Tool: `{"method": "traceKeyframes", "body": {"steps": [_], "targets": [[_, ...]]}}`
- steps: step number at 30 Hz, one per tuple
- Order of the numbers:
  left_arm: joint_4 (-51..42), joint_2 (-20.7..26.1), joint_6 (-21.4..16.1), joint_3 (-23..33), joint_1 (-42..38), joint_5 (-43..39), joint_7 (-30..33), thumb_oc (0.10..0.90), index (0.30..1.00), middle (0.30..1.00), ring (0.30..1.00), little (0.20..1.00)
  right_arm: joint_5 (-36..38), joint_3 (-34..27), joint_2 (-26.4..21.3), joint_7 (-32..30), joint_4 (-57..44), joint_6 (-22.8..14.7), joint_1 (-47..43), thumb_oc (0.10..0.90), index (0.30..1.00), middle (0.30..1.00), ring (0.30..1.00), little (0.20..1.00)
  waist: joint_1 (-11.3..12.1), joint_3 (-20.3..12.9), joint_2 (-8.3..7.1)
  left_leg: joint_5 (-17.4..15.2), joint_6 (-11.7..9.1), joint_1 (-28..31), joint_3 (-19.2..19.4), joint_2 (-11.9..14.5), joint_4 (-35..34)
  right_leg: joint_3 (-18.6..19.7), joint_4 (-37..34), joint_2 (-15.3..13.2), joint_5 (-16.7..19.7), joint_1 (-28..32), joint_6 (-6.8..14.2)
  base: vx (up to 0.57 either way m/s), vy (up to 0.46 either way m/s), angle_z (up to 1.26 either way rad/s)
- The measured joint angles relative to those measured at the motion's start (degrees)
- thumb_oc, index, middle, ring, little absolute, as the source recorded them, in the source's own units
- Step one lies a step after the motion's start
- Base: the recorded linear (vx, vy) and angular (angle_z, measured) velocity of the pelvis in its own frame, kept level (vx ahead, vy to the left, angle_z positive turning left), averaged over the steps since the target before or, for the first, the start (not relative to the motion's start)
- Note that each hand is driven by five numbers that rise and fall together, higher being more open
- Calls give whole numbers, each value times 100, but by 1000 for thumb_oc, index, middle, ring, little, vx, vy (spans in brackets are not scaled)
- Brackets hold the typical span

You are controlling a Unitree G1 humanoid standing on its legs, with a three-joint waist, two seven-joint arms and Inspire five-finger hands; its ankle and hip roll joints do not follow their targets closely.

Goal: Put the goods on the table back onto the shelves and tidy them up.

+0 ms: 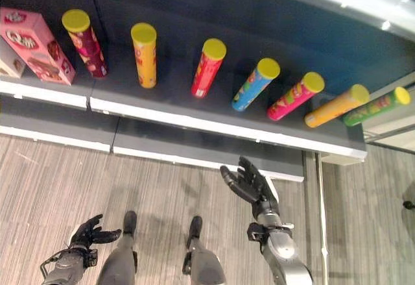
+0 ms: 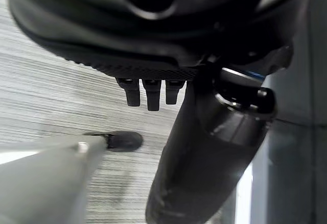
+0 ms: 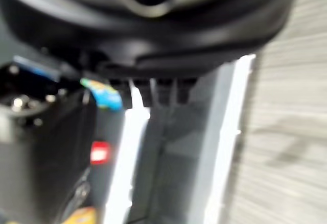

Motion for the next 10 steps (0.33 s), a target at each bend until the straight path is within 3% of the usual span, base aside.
{"method": "traceKeyframes", "body": {"steps": [4,6,10], "targets": [[42,1,-18,104,147,66,-87,800,900,900,900,900,-260,379,107,389,1466,307,-84,800,900,900,900,900,67,-381,195,-24,-3,313,28,18,-123,6,-1,7,-91,254,56,74,11,-2],[40,9,-19,101,231,64,-92,800,900,900,900,900,-435,319,494,375,2614,365,-328,800,900,900,900,900,61,-503,254,-78,-10,436,32,23,-126,4,-1,13,-138,379,45,74,13,0],[47,-50,-20,87,439,56,-114,800,900,900,900,900,-837,318,965,335,3645,580,-251,800,900,900,900,900,48,-848,322,-162,5,535,43,44,-152,7,-3,26,-198,509,48,66,20,-3]]}}
